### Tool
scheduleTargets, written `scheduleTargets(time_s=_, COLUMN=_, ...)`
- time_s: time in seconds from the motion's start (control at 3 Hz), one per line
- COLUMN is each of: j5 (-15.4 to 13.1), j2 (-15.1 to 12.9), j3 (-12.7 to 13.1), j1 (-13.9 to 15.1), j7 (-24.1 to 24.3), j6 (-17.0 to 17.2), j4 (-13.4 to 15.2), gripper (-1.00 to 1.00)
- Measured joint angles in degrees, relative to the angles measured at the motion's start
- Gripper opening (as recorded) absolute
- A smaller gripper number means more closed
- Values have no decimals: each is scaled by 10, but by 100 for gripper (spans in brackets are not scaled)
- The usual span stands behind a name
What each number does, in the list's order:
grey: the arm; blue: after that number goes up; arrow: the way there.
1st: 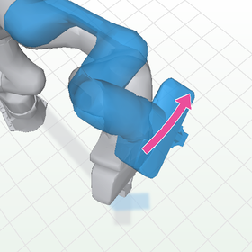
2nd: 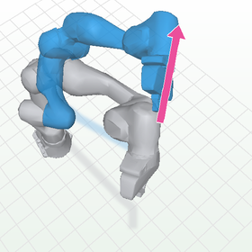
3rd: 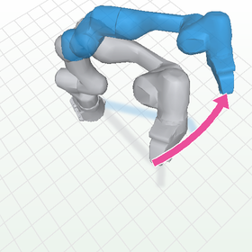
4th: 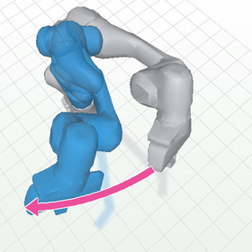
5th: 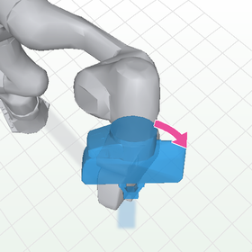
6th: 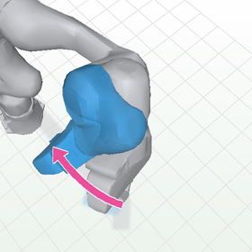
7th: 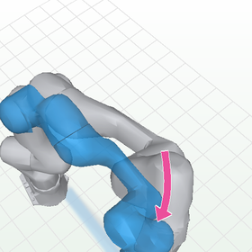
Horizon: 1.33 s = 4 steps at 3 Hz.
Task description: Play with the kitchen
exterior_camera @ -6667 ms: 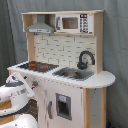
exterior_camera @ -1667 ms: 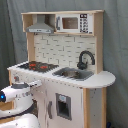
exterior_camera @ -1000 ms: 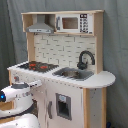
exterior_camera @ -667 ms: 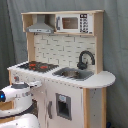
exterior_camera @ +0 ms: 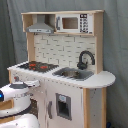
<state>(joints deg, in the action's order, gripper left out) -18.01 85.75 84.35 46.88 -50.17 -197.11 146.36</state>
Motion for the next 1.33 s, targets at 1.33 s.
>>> scheduleTargets(time_s=1.33, j5=14, j2=0, j3=-1, j1=-106, j7=180, j6=80, j4=-8, gripper=100)
